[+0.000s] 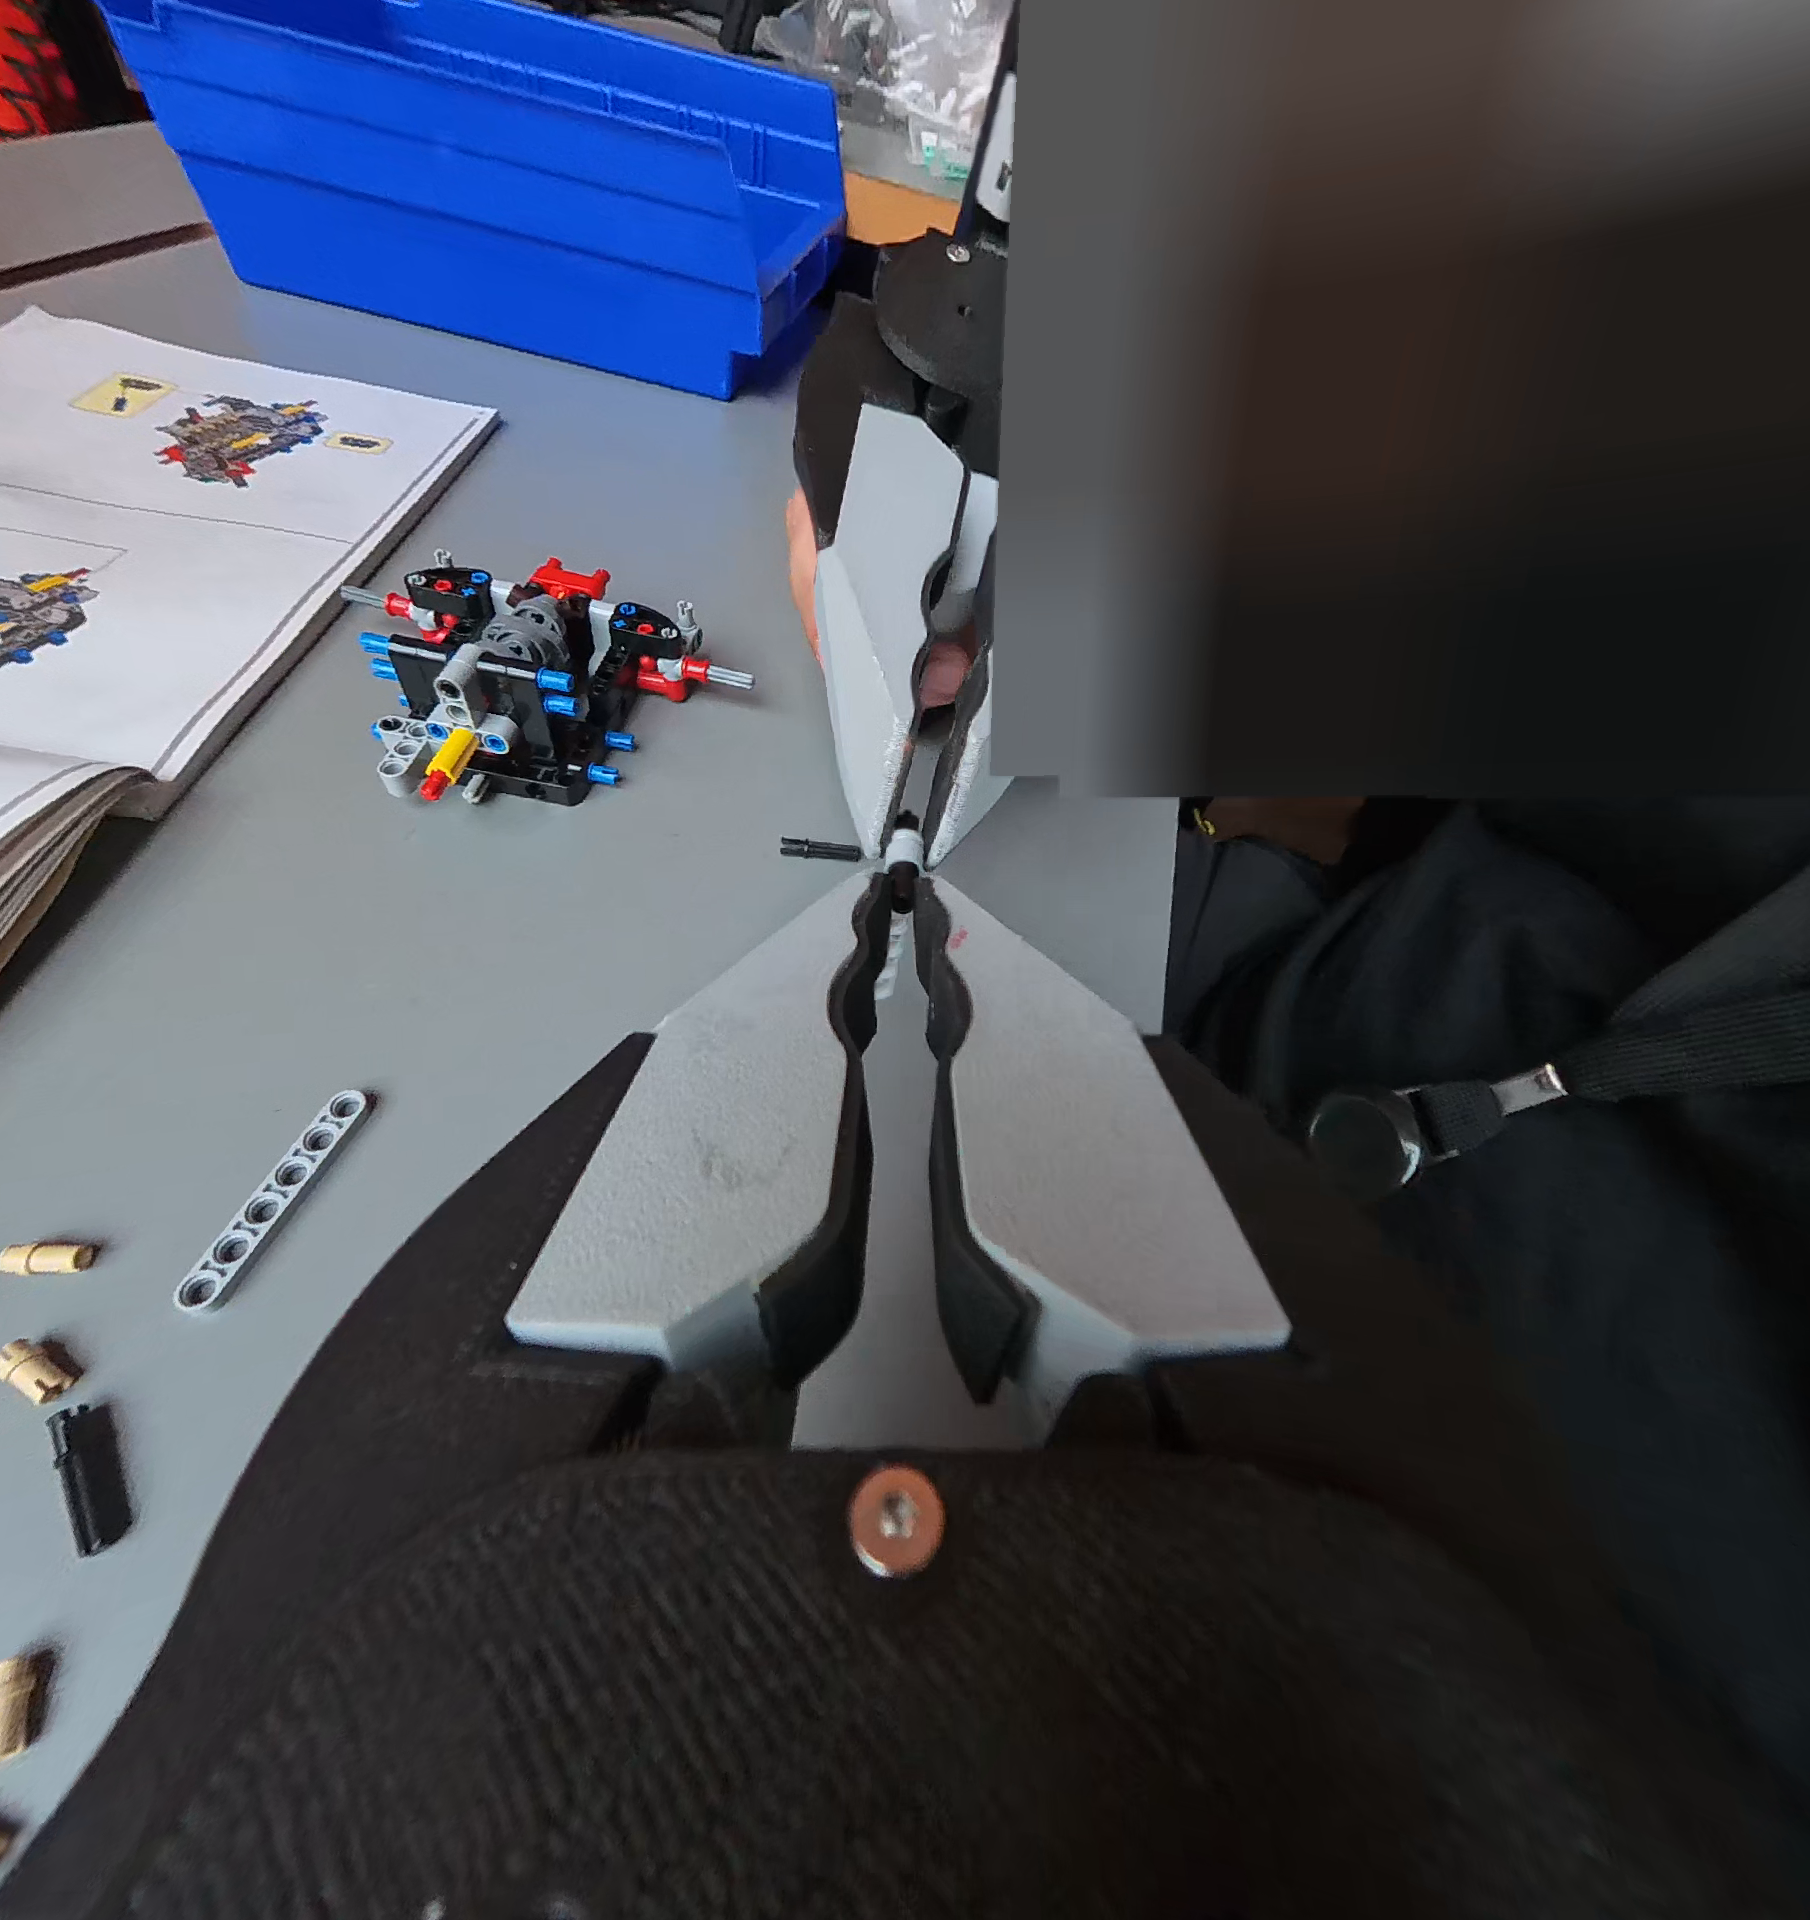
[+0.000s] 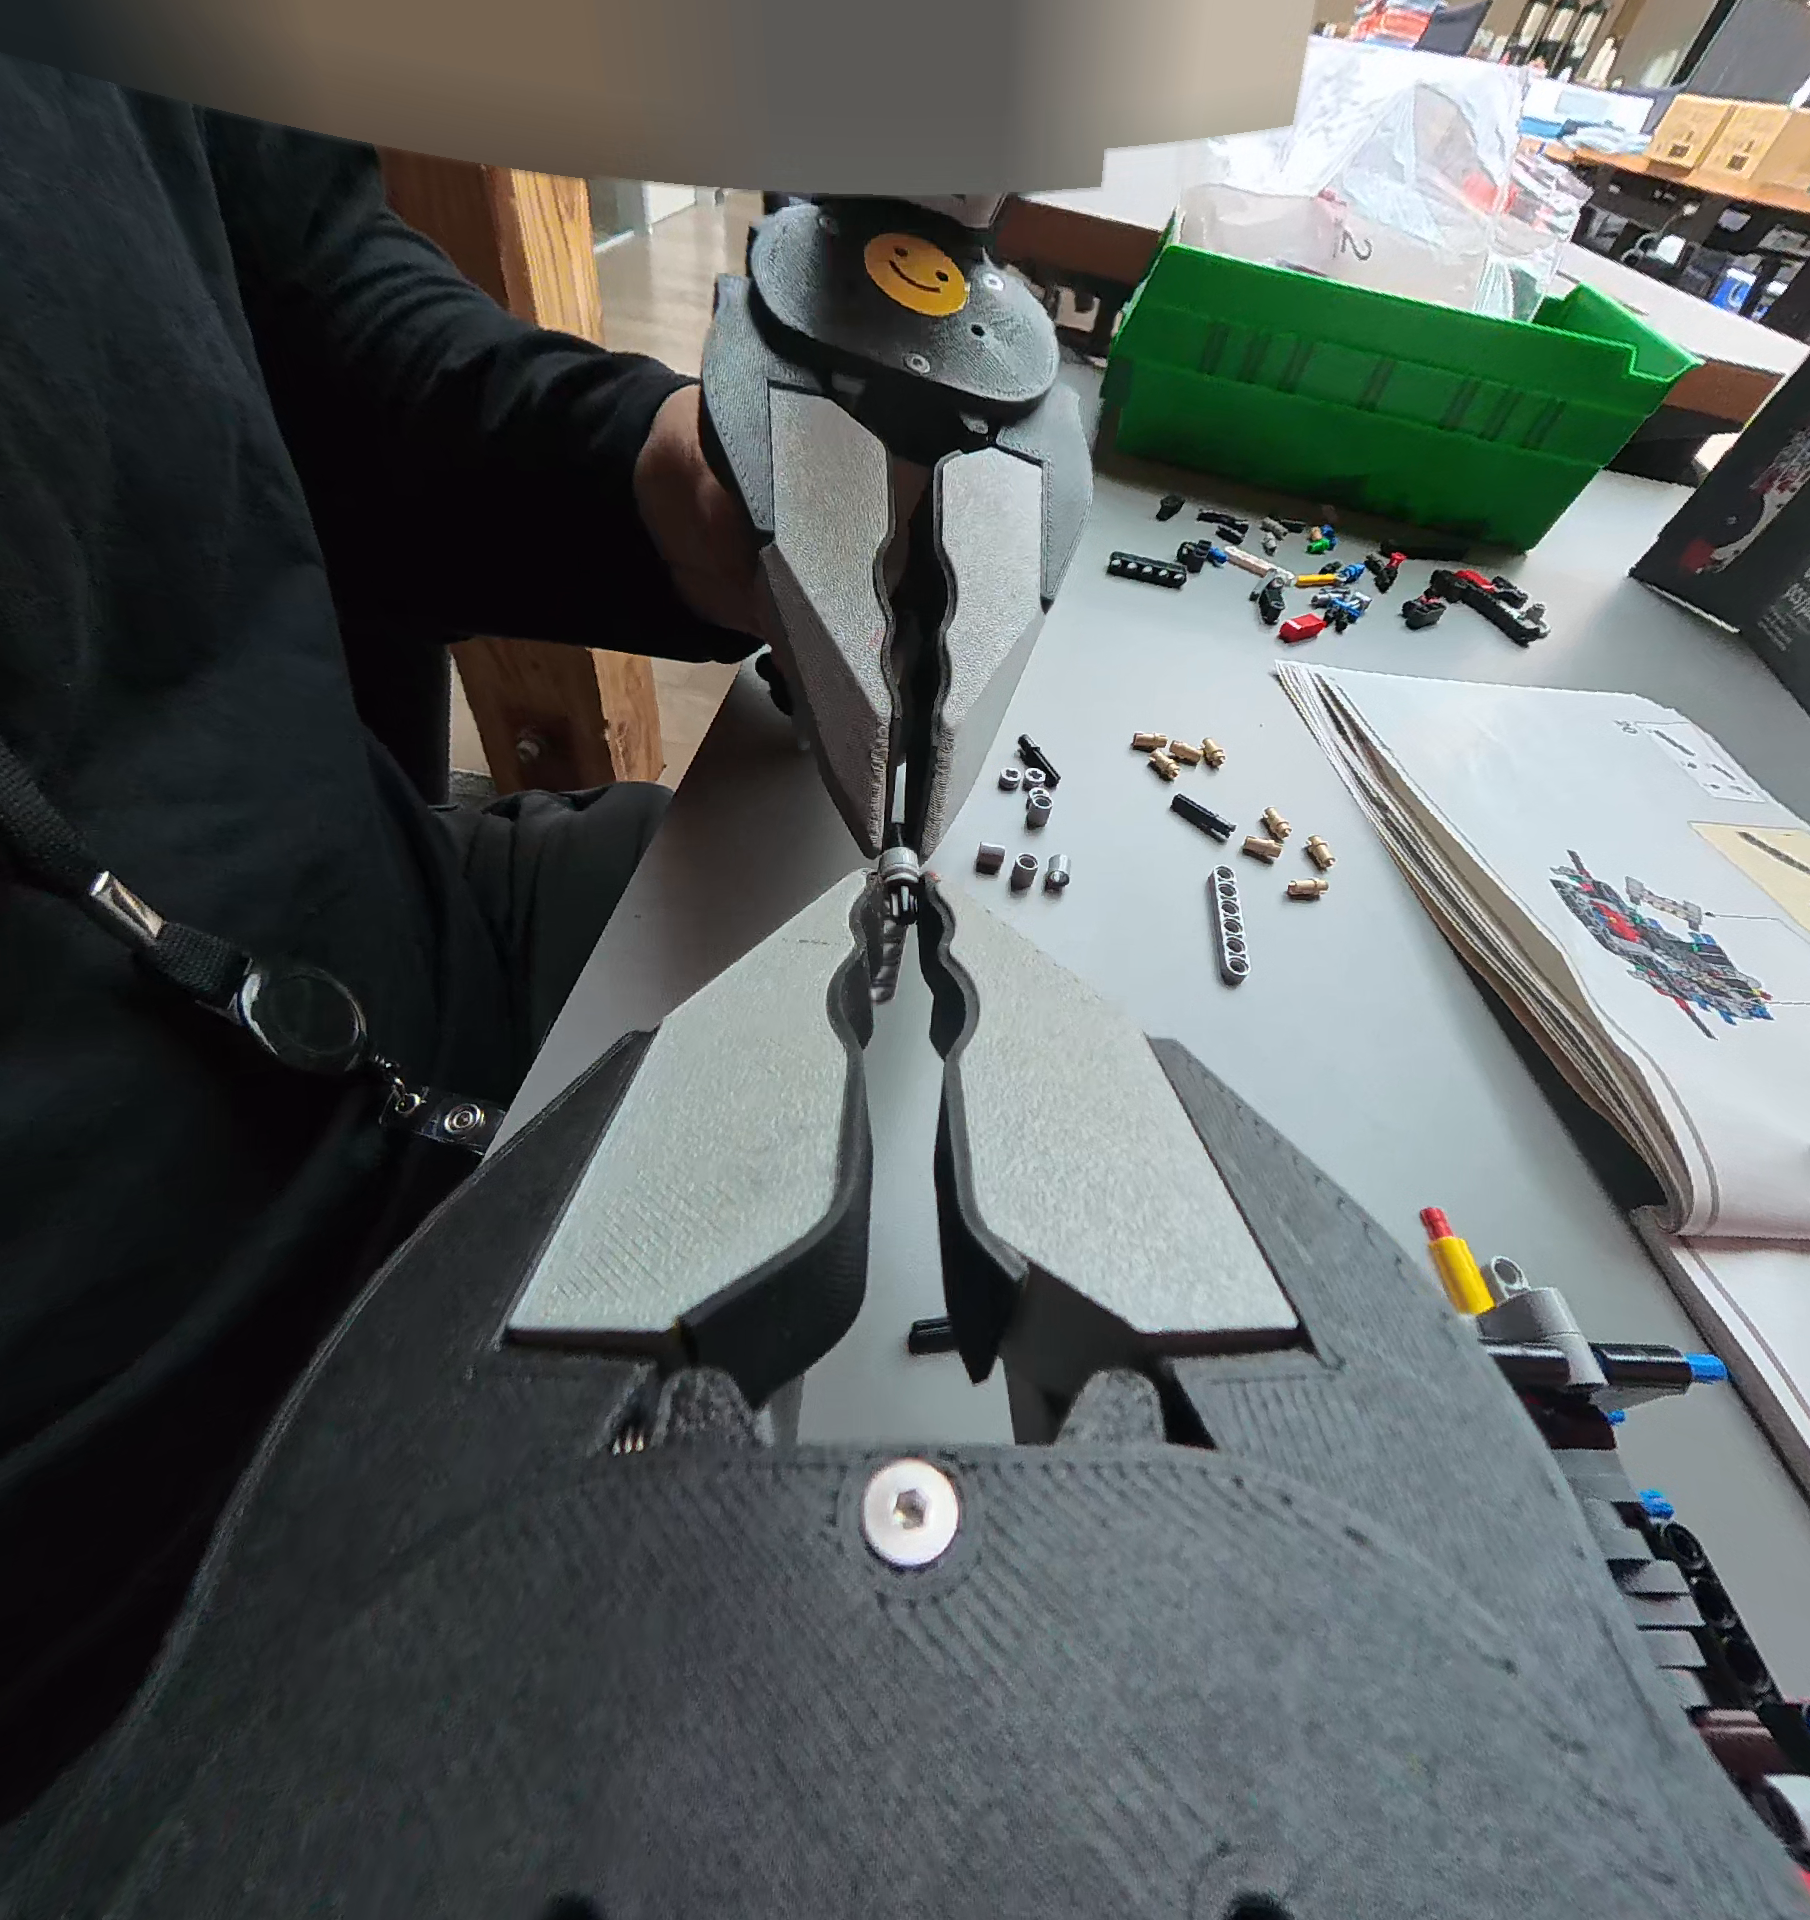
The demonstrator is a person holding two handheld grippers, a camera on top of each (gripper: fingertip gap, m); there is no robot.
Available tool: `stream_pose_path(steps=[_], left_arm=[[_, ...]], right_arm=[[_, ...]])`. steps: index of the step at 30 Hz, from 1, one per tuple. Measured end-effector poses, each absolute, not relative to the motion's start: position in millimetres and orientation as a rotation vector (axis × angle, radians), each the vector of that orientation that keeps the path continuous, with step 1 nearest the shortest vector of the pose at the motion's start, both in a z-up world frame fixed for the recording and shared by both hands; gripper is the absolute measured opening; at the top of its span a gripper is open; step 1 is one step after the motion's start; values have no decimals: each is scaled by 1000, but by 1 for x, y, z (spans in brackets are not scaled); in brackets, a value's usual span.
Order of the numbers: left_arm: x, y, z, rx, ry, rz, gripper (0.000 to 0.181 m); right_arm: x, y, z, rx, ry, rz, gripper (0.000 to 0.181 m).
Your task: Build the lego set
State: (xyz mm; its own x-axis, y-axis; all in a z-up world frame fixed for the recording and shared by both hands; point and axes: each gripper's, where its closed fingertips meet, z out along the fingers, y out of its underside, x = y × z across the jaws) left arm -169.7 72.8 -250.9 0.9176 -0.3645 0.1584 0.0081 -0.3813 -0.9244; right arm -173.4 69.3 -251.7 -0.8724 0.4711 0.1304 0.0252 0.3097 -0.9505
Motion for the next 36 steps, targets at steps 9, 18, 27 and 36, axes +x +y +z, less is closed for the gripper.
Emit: stream_pose_path(steps=[9,18,27,36], left_arm=[[-165,70,-261,-1959,268,-478,1],[-167,71,-262,-1965,271,-463,1],[-166,72,-264,-1974,263,-483,2],[-165,72,-268,-2004,266,-500,1]], right_arm=[[-169,66,-264,-414,-2297,1524,2],[-172,65,-266,-437,-2298,1508,2],[-171,66,-266,-438,-2313,1514,3],[-170,66,-269,-435,-2342,1491,3]])
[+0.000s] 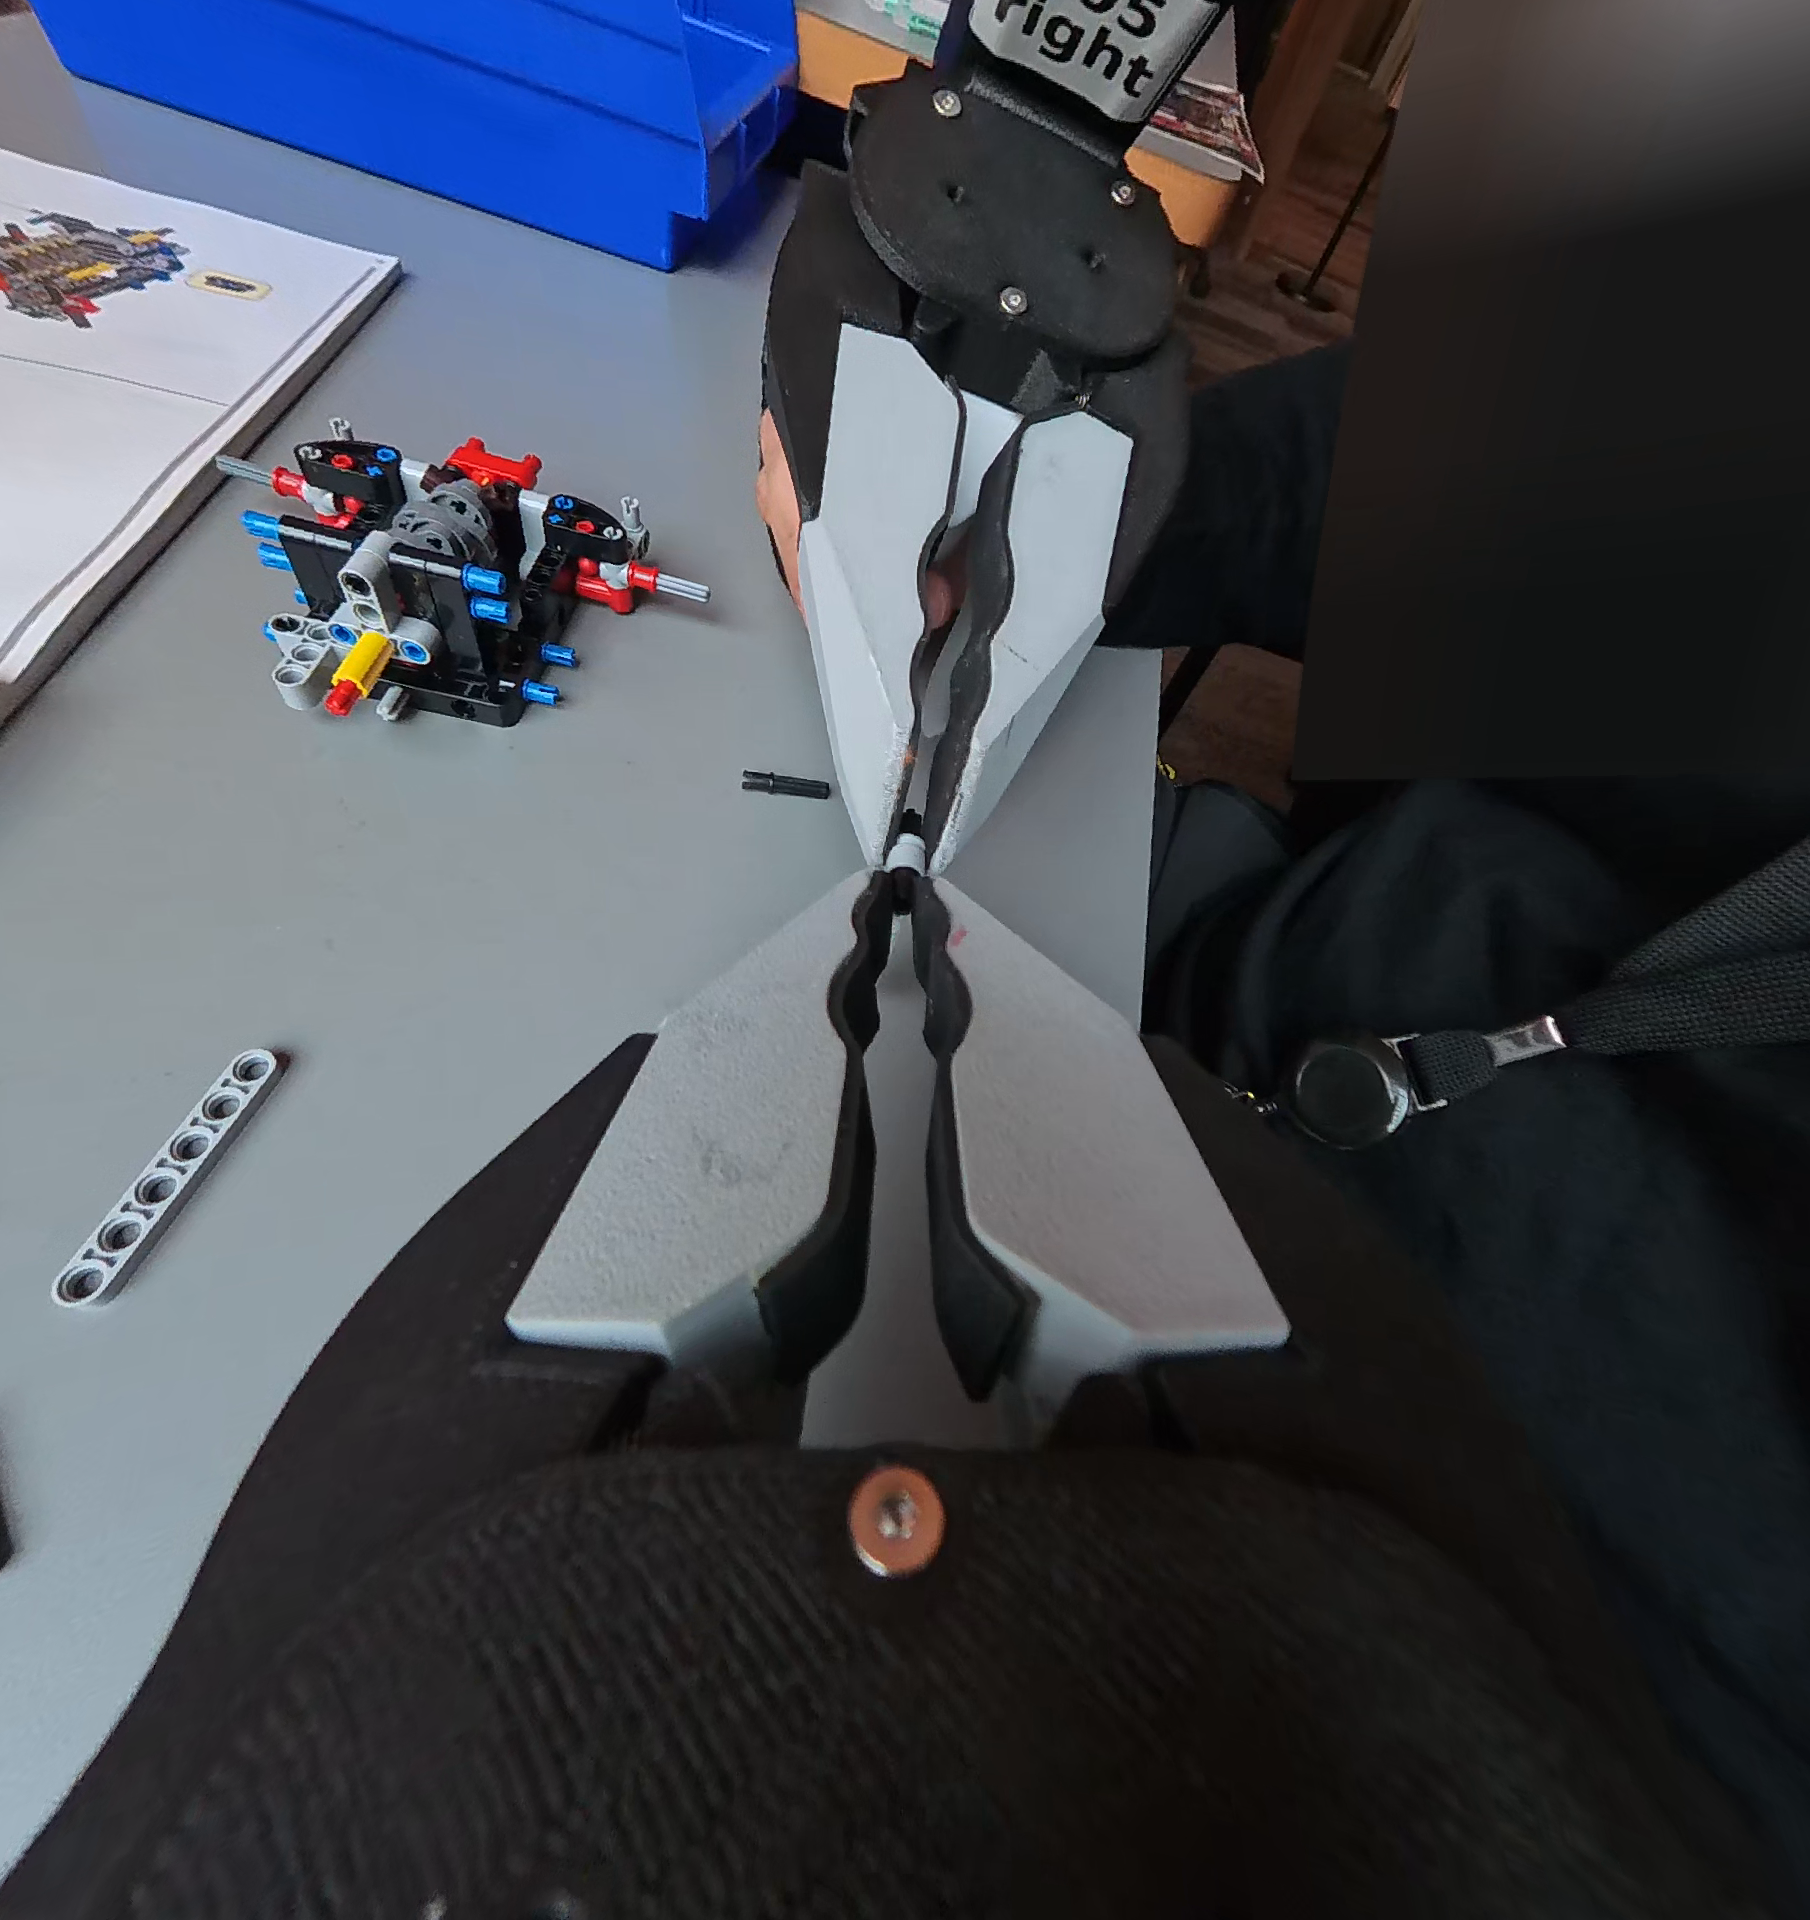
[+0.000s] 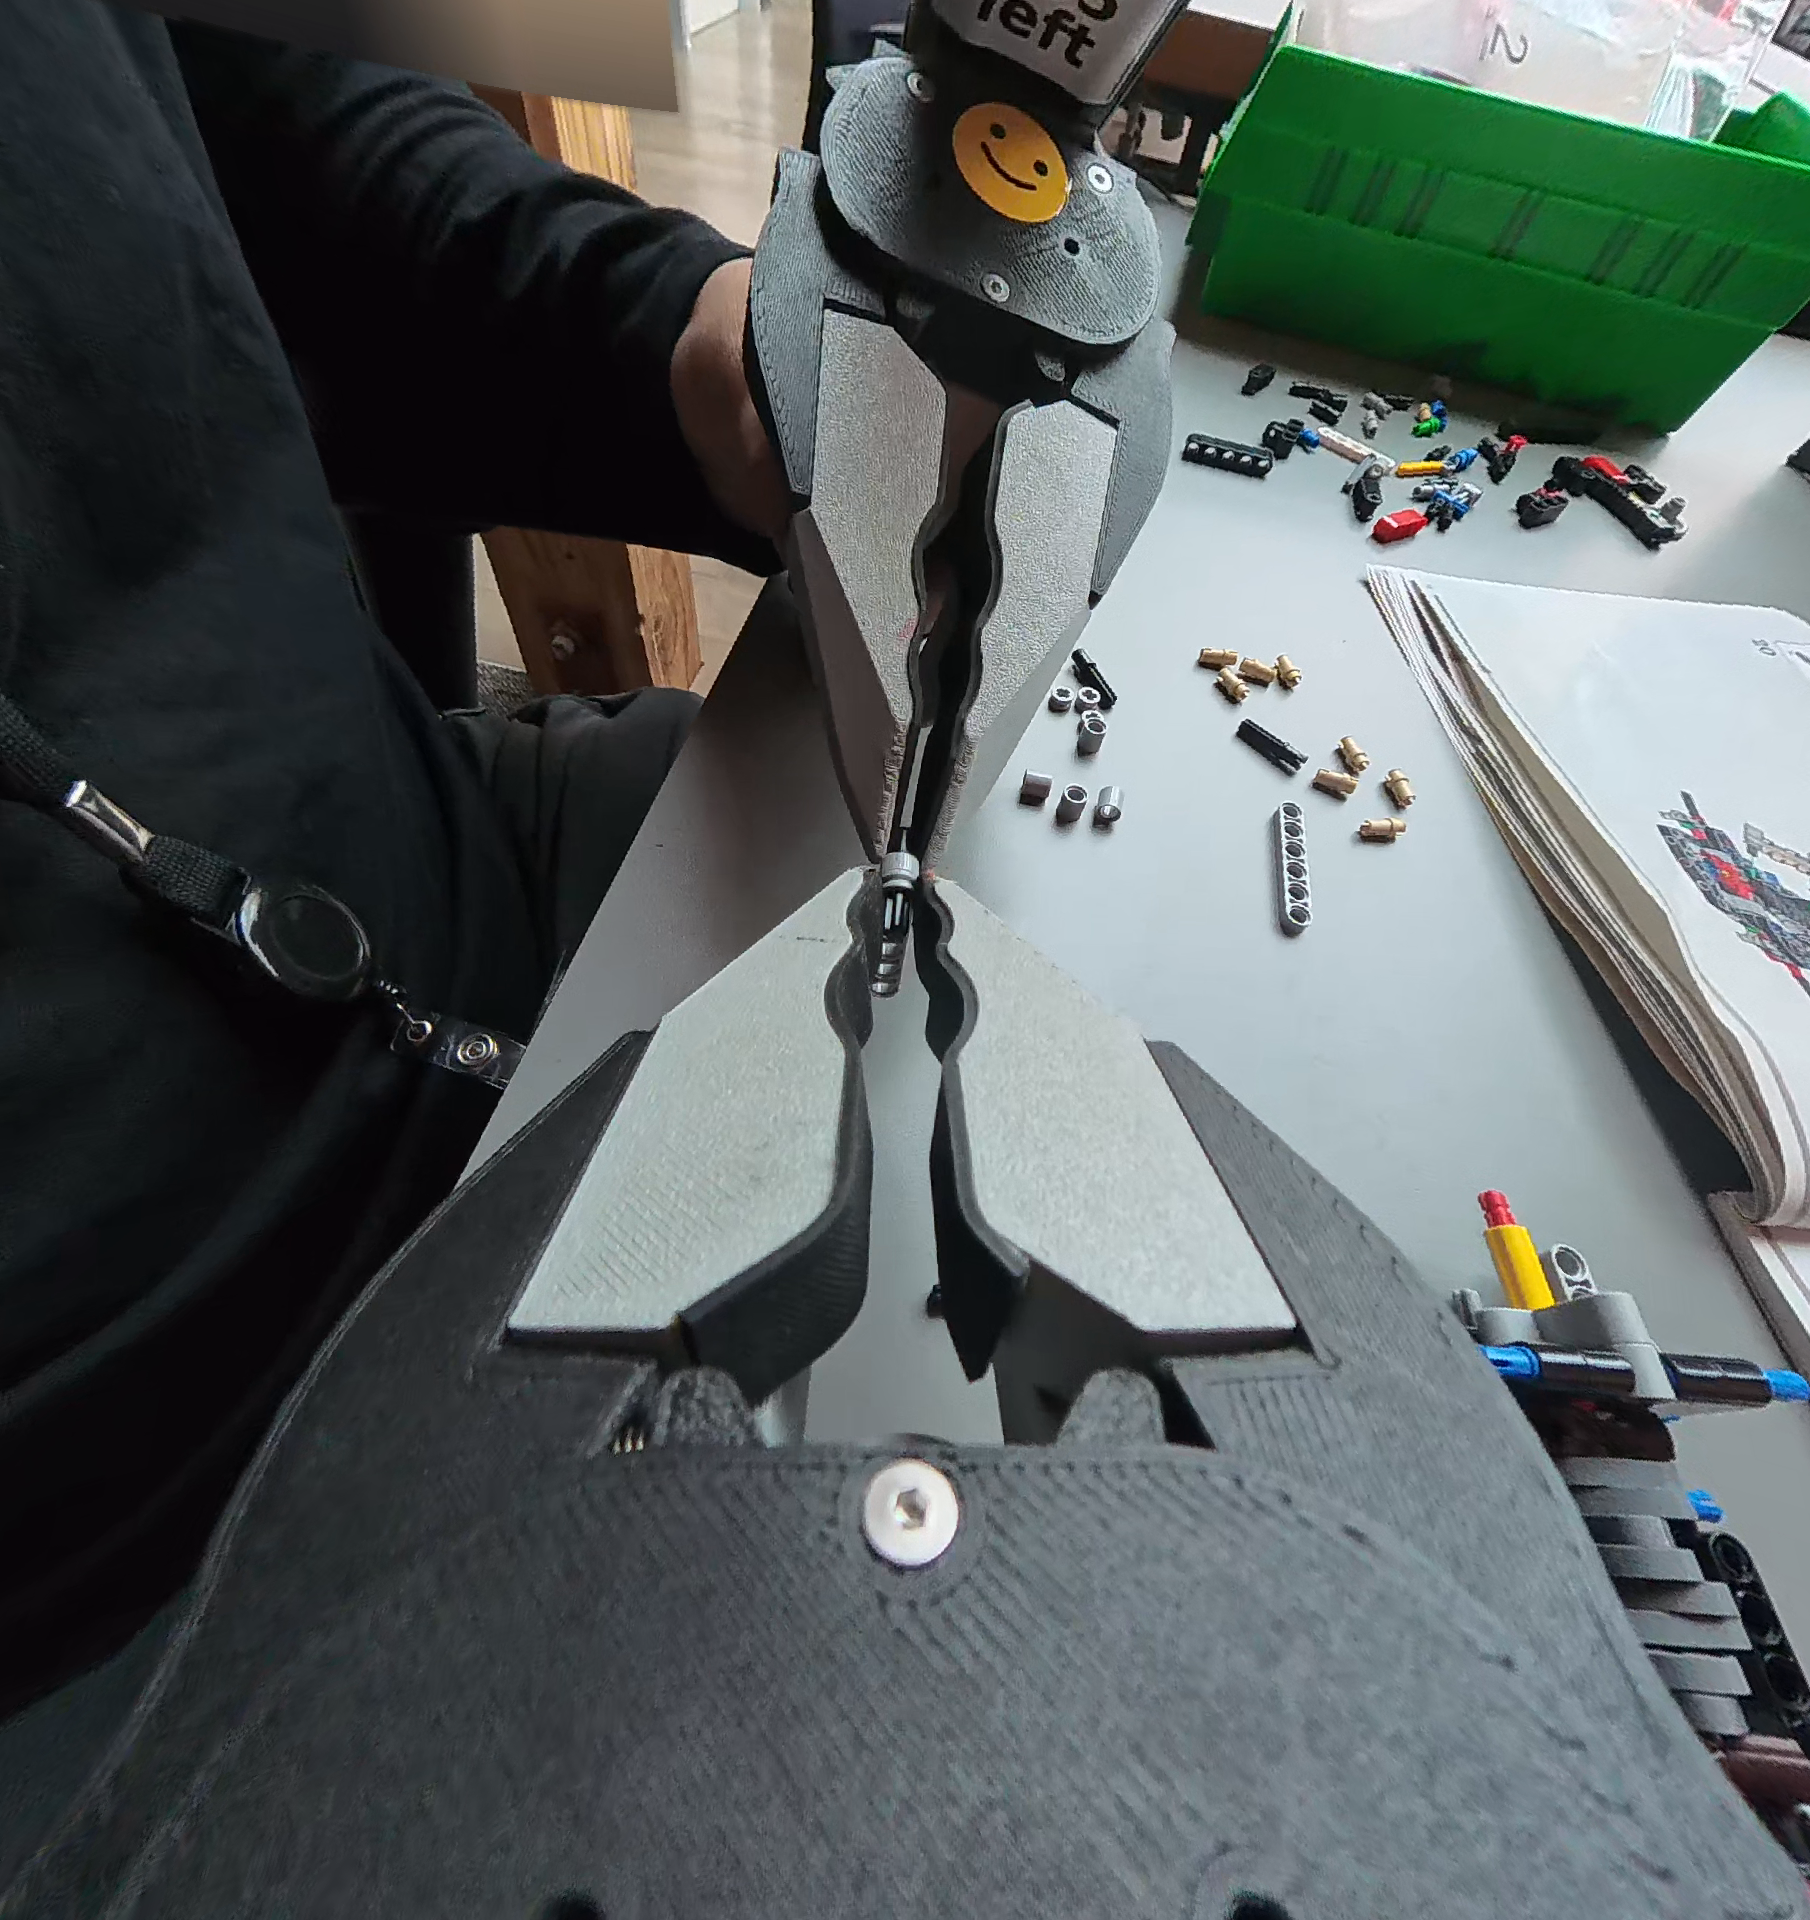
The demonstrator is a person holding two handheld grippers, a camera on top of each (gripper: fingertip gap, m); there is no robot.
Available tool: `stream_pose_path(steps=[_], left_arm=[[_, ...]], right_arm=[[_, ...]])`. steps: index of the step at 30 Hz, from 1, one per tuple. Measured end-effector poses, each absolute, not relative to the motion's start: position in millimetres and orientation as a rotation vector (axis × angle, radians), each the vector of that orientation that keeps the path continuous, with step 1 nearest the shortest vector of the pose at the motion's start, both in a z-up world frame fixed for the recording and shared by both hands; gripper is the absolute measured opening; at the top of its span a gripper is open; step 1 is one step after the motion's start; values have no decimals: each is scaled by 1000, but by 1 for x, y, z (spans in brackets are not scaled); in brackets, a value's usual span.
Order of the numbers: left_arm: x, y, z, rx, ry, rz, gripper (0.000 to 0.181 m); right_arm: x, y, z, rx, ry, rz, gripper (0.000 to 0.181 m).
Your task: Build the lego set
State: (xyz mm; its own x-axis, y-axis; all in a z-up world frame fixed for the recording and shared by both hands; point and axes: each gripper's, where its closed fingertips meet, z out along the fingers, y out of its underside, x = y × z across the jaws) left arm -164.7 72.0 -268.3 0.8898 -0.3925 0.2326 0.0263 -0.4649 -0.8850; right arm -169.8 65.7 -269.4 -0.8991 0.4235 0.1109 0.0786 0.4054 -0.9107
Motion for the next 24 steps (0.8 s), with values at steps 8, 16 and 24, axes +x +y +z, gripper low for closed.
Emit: stream_pose_path(steps=[8,16,24], left_arm=[[-164,71,-271,-2023,274,-495,1],[-177,78,-258,-1936,186,-478,1],[-188,78,-236,-1778,109,-460,2]], right_arm=[[-169,65,-272,-433,-2365,1474,3],[-182,72,-259,-533,-2241,1572,3],[-189,86,-245,-613,-2105,1632,39]])
